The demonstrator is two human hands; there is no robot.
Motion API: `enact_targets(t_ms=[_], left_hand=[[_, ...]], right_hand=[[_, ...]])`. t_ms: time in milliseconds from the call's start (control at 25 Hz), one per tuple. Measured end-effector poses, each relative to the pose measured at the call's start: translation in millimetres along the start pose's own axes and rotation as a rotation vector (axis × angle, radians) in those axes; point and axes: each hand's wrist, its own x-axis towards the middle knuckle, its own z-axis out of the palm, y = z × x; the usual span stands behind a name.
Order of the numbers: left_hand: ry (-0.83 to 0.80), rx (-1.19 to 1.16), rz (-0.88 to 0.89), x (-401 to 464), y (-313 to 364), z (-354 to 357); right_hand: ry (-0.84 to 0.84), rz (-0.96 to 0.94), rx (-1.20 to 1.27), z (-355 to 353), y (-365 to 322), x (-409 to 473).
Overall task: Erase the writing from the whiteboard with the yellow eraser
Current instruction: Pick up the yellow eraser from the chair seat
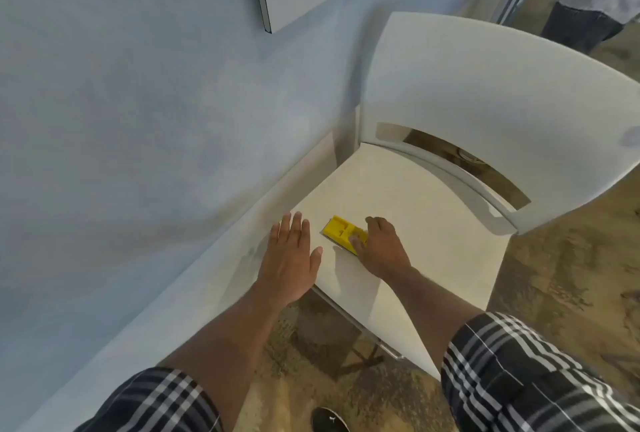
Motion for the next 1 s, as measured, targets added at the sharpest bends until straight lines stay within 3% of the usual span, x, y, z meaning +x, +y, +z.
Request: enact_targets(t_ms=[160,360,600,1000], left_hand=[[0.011,0.006,-0.001,-4.7,0.1,6.1],[-0.007,0.013,-0.042,-15.9,-7.5,3.0],[0.068,0.043,-0.126,-45.7,-22.6,-16.5],[0.416,0.134,-0.335,-121.9,-85.3,-103.3]], right_hand=[[-0.144,0.018,-0.073,10.7,-0.9,0.2],[-0.132,0.06,-0.153,24.2,-11.0,-3.9],[-0.142,0.219,0.212,25.3,-53.4,-17.4],[-0.036,-0.178,0.608,-37.2,-195.2,-74.1]])
